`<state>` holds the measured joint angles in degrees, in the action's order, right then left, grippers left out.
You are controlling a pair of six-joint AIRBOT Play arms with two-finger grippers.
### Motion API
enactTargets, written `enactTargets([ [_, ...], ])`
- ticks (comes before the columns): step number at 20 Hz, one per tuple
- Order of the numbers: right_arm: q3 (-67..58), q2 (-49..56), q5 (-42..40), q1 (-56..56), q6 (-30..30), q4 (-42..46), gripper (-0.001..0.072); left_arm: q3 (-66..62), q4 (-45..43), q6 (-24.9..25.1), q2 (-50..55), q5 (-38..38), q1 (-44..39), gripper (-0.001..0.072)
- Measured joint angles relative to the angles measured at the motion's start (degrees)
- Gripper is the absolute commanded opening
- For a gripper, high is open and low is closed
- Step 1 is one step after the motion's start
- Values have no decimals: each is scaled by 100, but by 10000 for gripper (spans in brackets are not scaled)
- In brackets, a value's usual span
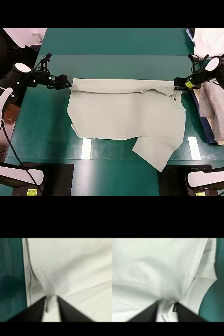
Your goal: Fold the shirts.
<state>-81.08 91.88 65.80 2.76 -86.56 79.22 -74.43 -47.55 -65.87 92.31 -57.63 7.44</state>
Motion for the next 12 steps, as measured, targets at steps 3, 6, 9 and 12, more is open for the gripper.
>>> enactTargets([
  [3,42,-114,295,-39,-39,-15,375,-90,-24,-66,-2,-468,133,510],
  [6,46,-424,745,-188,55,-59,374,-164,-116,-118,-175,-1202,470,510],
  [9,46,-883,1178,-437,315,-420,354,197,-378,-81,-592,-1810,807,507],
  [12,46,-1344,1335,-610,481,-780,306,1196,-483,87,-1132,-2092,955,363],
])
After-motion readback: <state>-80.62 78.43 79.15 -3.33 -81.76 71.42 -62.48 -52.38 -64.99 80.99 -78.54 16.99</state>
